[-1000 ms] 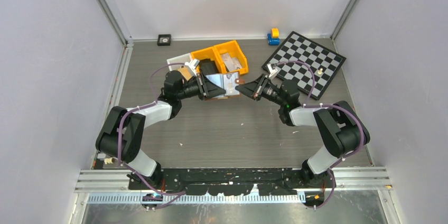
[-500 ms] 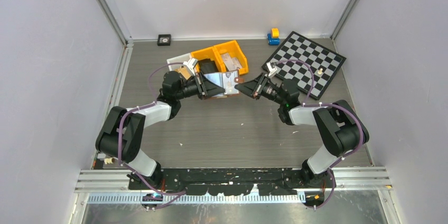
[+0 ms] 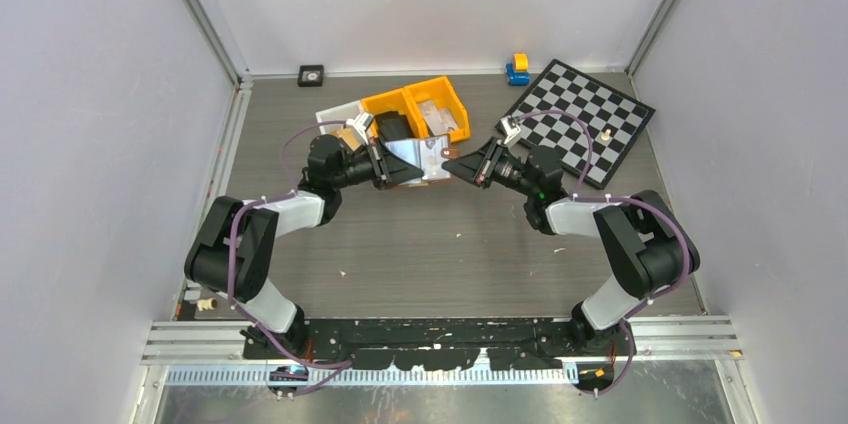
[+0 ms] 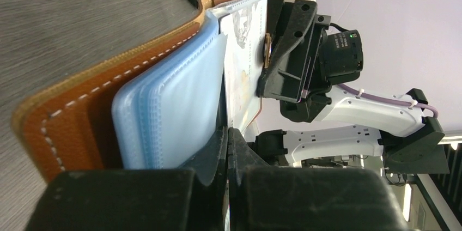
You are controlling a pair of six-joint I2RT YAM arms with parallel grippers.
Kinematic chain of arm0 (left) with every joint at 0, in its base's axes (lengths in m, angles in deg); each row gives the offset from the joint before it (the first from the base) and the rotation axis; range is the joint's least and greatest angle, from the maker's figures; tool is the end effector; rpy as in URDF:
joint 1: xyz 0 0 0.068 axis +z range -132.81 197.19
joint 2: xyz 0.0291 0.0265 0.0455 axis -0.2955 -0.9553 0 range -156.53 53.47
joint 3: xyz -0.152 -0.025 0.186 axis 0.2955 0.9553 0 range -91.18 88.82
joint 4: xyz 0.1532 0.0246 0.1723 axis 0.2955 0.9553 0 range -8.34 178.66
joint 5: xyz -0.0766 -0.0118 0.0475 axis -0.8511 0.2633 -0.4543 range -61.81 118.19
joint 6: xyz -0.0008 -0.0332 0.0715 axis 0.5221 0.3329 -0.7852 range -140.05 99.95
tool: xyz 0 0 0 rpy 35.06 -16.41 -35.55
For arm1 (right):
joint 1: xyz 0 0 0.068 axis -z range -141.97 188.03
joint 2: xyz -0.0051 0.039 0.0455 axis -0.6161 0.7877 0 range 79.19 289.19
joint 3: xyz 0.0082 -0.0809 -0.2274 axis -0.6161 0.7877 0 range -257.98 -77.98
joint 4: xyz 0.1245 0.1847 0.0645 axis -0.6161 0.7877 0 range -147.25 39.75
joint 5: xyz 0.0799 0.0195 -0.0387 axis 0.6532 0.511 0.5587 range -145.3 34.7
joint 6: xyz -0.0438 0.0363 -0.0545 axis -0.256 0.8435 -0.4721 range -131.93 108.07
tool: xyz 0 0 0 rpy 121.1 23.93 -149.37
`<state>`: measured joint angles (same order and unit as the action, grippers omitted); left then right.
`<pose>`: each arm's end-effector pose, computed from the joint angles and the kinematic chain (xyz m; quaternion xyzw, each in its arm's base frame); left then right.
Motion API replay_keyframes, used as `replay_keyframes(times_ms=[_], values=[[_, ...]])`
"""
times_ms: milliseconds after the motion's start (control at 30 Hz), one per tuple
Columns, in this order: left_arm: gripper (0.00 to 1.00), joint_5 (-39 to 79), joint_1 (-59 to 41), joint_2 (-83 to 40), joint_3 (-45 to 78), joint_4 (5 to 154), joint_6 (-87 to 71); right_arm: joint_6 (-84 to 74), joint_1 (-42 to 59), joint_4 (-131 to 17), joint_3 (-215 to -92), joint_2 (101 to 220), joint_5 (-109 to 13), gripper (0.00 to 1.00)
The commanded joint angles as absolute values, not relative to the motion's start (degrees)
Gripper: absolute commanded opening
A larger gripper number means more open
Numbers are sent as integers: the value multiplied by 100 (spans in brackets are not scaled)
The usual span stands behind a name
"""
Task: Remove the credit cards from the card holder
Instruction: Remove the credit card from the card holder.
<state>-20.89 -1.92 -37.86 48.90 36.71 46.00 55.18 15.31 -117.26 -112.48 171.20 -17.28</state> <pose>0.2882 -0.1539 0.2025 -0.0164 0.7325 -0.6381 0.2367 0.2793 0.1621 0.2029 0.0291 0.6942 0.6418 0.3246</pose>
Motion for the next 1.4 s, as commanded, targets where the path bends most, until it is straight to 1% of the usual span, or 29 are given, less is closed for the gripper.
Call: replay_keyframes(times_ms=[0,33,67,200,233,300,333,367,667,733,867,967,1100,1367], values=[[0,-2079,-195,-3760,4813,3604,4557,5303,1365,-11783,-11359,16797,-1588,22],[0,-2058,-183,-3751,4821,3678,4522,5291,1370,-11781,-11341,16770,-1621,26],[0,-2044,-159,-3746,4822,3731,4498,5292,1380,-11781,-11326,16756,-1642,28],[0,-1988,-130,-3750,4813,3963,4418,5329,1480,-11805,-11221,16697,-1782,30],[0,-1971,-123,-3746,4801,4047,4393,5352,1529,-11819,-11175,16687,-1814,26],[0,-1942,-122,-3735,4773,4220,4303,5413,1614,-11866,-11133,16698,-1843,10],[0,-1926,-118,-3718,4758,4306,4260,5431,1641,-11837,-11134,16706,-1861,5],[0,-1907,-118,-3711,4748,4409,4206,5423,1667,-11719,-11149,16723,-1881,1],[0,-1932,-118,-3741,4725,4378,4226,5449,1675,-11682,-11211,16812,-1833,1],[7,-1960,-118,-3745,4733,4324,4255,5505,1675,-11760,-11225,16860,-1768,0],[26,-1982,-118,-3771,4768,4136,4353,5802,1669,-12211,-11225,17031,-1655,0],[34,-2039,-118,-3824,4794,3934,4466,6101,1660,-12643,-11225,17189,-1554,0],[38,-2103,-118,-3974,4813,3665,4666,6397,1636,-13055,-11241,17282,-1470,1],[37,-2268,-127,-4177,4865,2881,5157,6313,1512,-12906,-11320,17304,-1446,1]])
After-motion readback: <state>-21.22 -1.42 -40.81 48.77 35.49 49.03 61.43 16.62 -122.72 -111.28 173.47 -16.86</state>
